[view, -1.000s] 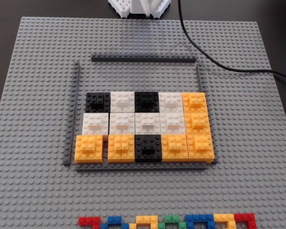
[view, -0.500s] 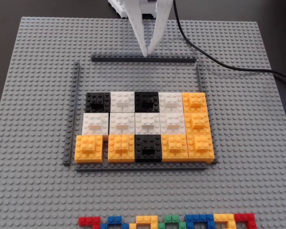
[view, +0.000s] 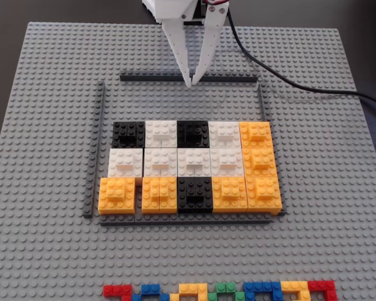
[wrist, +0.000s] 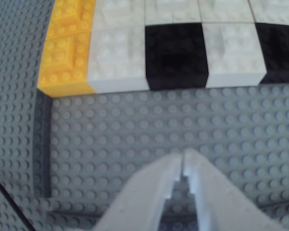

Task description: Grab the cube and place it into the grid

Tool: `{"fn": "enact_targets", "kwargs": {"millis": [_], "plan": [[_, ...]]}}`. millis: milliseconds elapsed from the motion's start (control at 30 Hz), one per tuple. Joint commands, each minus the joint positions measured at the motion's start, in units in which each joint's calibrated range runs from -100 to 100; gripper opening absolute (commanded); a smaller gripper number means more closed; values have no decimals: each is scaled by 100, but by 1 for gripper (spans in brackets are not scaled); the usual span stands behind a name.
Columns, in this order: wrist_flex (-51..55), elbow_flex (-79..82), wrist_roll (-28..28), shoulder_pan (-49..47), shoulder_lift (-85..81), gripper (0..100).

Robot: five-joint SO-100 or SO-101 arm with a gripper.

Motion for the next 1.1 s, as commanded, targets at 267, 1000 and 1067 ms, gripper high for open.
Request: {"fn": "enact_targets", "kwargs": {"millis": [267, 1000, 1067], "plan": [[422, 220, -44, 5, -221, 0], [642, 220, 5, 13, -221, 0], [657, 220, 5, 13, -221, 0]]}}
